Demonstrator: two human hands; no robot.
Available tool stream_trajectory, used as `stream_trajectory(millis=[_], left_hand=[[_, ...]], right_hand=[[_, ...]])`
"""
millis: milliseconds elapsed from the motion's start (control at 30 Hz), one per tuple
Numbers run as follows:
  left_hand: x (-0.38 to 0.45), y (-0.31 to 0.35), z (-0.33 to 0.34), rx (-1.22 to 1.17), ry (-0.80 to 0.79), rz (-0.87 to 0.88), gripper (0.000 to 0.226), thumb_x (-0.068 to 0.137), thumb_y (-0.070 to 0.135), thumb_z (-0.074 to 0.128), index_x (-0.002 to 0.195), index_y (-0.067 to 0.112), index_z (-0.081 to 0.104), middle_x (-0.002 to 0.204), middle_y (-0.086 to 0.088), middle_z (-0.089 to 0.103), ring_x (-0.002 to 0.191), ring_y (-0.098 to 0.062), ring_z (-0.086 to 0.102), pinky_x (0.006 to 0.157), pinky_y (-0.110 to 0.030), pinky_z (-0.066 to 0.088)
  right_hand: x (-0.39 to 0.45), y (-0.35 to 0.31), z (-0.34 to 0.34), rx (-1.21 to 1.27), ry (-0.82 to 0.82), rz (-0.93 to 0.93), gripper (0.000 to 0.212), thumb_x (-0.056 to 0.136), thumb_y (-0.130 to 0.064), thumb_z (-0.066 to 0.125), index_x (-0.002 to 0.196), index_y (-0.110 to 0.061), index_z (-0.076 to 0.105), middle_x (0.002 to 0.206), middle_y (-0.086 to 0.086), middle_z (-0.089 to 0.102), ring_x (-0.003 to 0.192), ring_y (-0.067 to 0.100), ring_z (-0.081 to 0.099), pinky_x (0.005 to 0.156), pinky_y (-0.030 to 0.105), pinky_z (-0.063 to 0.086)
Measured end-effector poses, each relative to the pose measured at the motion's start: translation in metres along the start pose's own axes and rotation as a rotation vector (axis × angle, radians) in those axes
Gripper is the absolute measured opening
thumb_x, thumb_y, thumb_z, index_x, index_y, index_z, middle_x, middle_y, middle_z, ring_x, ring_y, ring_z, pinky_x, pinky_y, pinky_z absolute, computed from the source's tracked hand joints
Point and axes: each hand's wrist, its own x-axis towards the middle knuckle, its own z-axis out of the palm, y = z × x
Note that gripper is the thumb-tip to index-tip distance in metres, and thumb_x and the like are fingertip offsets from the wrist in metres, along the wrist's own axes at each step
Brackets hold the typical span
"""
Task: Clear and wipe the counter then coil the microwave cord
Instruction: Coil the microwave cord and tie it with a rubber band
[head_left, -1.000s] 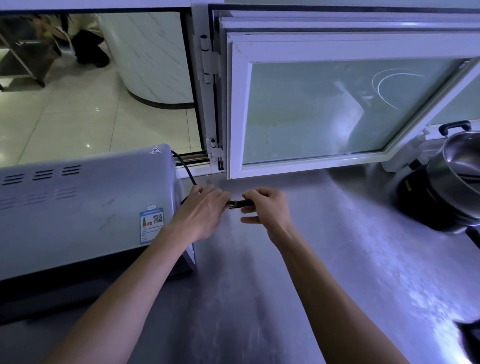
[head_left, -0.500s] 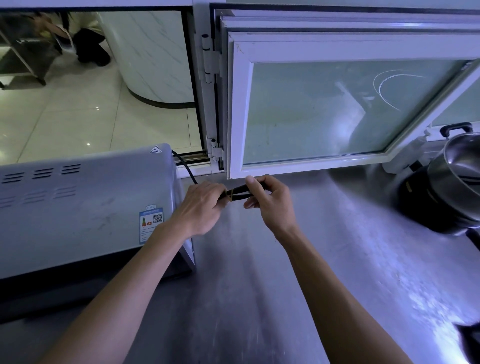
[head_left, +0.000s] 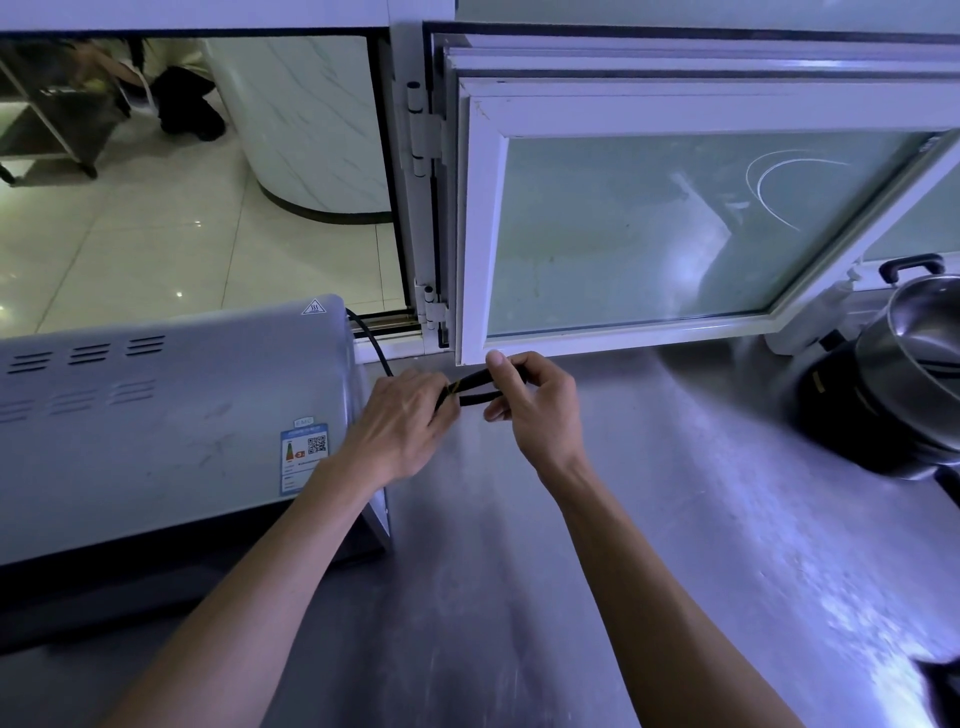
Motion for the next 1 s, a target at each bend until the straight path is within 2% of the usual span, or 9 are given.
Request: stream_trajectory(millis=[133, 233, 367, 500, 633, 733, 767, 867, 1000], left_hand=[[-0.001, 0.003, -0.003, 0.011, 0.013, -0.025, 0.029, 0.102, 0.032, 0.032, 0.073, 0.027, 0.035, 0.066, 0.012, 0.038, 0.067, -0.018, 0.038, 0.065, -0.035, 0.024], [-0.001, 0.007, -0.003, -0.038, 0.030, -0.079, 0.026, 0.097, 0.026, 0.032, 0.074, 0.022, 0.042, 0.068, 0.012, 0.040, 0.068, -0.017, 0.039, 0.064, -0.036, 0.025], [-0.002, 0.007, -0.001, -0.168, 0.026, -0.170, 0.030, 0.096, 0.028, 0.032, 0.071, 0.018, 0.046, 0.070, 0.003, 0.048, 0.067, -0.011, 0.046, 0.058, -0.033, 0.026], [-0.001, 0.003, 0.001, -0.231, -0.001, -0.220, 0.031, 0.095, 0.031, 0.033, 0.070, 0.018, 0.046, 0.074, -0.003, 0.051, 0.069, -0.015, 0.049, 0.058, -0.036, 0.029], [-0.002, 0.002, 0.002, -0.258, 0.007, -0.189, 0.027, 0.092, 0.036, 0.036, 0.073, 0.023, 0.049, 0.074, 0.004, 0.050, 0.074, -0.007, 0.048, 0.062, -0.033, 0.030], [0.000, 0.001, 0.003, -0.282, 0.005, -0.157, 0.015, 0.098, 0.036, 0.046, 0.096, 0.029, 0.058, 0.084, 0.018, 0.052, 0.086, -0.001, 0.050, 0.071, -0.022, 0.035], [0.000, 0.001, 0.003, -0.273, 0.010, -0.139, 0.012, 0.099, 0.037, 0.047, 0.097, 0.031, 0.058, 0.084, 0.019, 0.053, 0.087, 0.000, 0.050, 0.072, -0.022, 0.035], [0.000, 0.005, 0.003, -0.199, 0.035, -0.071, 0.014, 0.099, 0.036, 0.051, 0.085, 0.032, 0.054, 0.078, 0.017, 0.054, 0.080, -0.006, 0.049, 0.072, -0.029, 0.034], [-0.001, 0.004, 0.006, -0.163, 0.053, -0.056, 0.012, 0.100, 0.031, 0.051, 0.094, 0.025, 0.060, 0.085, 0.011, 0.059, 0.086, -0.012, 0.051, 0.077, -0.032, 0.038]], right_hand=[[-0.002, -0.002, 0.003, -0.027, 0.007, -0.005, 0.043, 0.090, -0.050, 0.068, 0.082, -0.008, 0.068, 0.067, 0.012, 0.071, 0.055, 0.026, 0.067, 0.065, 0.042, 0.057], [-0.005, -0.004, 0.004, -0.059, 0.014, -0.010, 0.043, 0.090, -0.051, 0.068, 0.081, -0.009, 0.068, 0.058, 0.011, 0.067, 0.054, 0.025, 0.067, 0.067, 0.046, 0.057], [-0.006, -0.005, 0.002, -0.050, 0.017, -0.010, 0.043, 0.089, -0.052, 0.068, 0.081, -0.010, 0.069, 0.058, 0.010, 0.067, 0.056, 0.026, 0.068, 0.070, 0.048, 0.058], [-0.006, -0.002, 0.001, -0.029, 0.019, -0.002, 0.041, 0.088, -0.054, 0.069, 0.080, -0.014, 0.070, 0.060, 0.008, 0.068, 0.057, 0.028, 0.069, 0.071, 0.051, 0.060], [-0.004, -0.002, -0.003, 0.003, 0.032, 0.015, 0.033, 0.088, -0.053, 0.070, 0.072, -0.023, 0.069, 0.062, 0.000, 0.067, 0.058, 0.027, 0.070, 0.066, 0.044, 0.061], [-0.002, -0.004, -0.006, 0.041, 0.003, 0.014, 0.030, 0.090, -0.049, 0.070, 0.074, -0.023, 0.070, 0.073, 0.002, 0.070, 0.060, 0.027, 0.070, 0.064, 0.038, 0.060], [-0.002, -0.004, -0.007, 0.047, -0.016, 0.009, 0.030, 0.090, -0.048, 0.069, 0.077, -0.021, 0.071, 0.077, 0.004, 0.072, 0.061, 0.027, 0.070, 0.064, 0.037, 0.060], [-0.002, -0.004, -0.008, 0.056, -0.050, -0.014, 0.030, 0.091, -0.045, 0.069, 0.080, -0.017, 0.072, 0.082, 0.008, 0.073, 0.063, 0.027, 0.071, 0.064, 0.033, 0.059], [-0.005, 0.003, -0.013, 0.078, -0.054, -0.035, 0.025, 0.092, -0.042, 0.070, 0.080, -0.019, 0.072, 0.078, 0.007, 0.072, 0.067, 0.026, 0.072, 0.065, 0.032, 0.060]])
